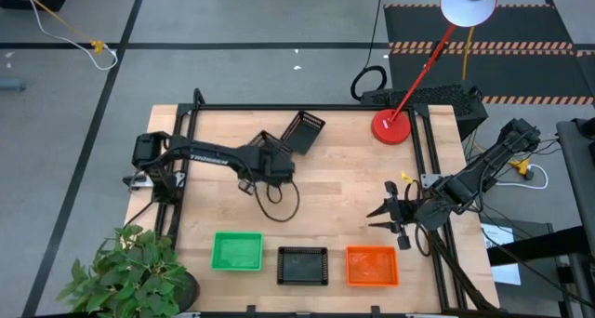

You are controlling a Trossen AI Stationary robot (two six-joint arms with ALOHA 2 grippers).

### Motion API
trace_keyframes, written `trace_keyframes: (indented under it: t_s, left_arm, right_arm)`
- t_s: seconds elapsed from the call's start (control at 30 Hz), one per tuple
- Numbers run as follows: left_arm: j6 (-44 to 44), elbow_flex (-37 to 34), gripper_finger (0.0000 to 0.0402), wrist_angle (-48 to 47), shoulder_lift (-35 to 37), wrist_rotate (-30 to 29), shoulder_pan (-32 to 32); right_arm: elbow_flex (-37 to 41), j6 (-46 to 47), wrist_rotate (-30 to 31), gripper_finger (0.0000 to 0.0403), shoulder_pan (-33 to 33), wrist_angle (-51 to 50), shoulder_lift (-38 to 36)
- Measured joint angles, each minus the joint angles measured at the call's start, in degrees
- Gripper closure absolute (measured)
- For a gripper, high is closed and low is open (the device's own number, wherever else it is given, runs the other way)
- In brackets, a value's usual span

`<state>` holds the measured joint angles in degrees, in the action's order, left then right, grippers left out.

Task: Stack baskets by color
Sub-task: Stack the top left black bin on top of the bottom black bin

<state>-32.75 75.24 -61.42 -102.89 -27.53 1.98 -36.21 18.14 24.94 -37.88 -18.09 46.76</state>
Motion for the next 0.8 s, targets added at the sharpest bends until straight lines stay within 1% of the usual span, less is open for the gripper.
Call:
trace_keyframes:
  t_s: [0.1, 0.17, 0.3, 0.43, 0.5, 0.6, 0.8]
  left_arm:
    - [8.58, 4.80, 0.0382, 0.26, 0.00, 0.00, -3.68]
    - [15.11, 8.10, 0.0384, 0.93, 0.00, -0.01, -5.97]
    - [28.24, 15.21, 0.0394, 1.10, 0.00, 0.68, -10.50]
    - [39.40, 21.70, 0.0385, 1.12, 0.00, 3.81, -15.30]
    - [42.65, 24.23, 0.0386, 1.28, 0.00, 5.46, -17.73]
    - [44.84, 27.13, 0.0394, 1.26, 0.00, 6.98, -21.15]
    - [49.90, 32.21, 0.0385, 2.77, 0.00, 9.37, -26.59]
  right_arm:
    - [-0.02, 0.46, 3.75, 0.0298, 0.34, 0.32, 0.00]
    - [-0.02, 1.01, 4.75, 0.0298, 0.86, 0.26, 0.02]
    - [-0.02, 2.91, 5.03, 0.0298, 1.57, -0.32, 0.02]
    - [-0.02, 3.64, 4.98, 0.0298, 1.91, -0.74, 0.02]
    - [-0.02, 3.45, 4.96, 0.0298, 1.91, -0.74, 0.02]
    - [-0.02, 3.35, 4.65, 0.0298, 1.91, -1.20, 0.02]
    - [-0.02, 3.21, -2.00, 0.0298, 1.94, -2.31, 0.00]
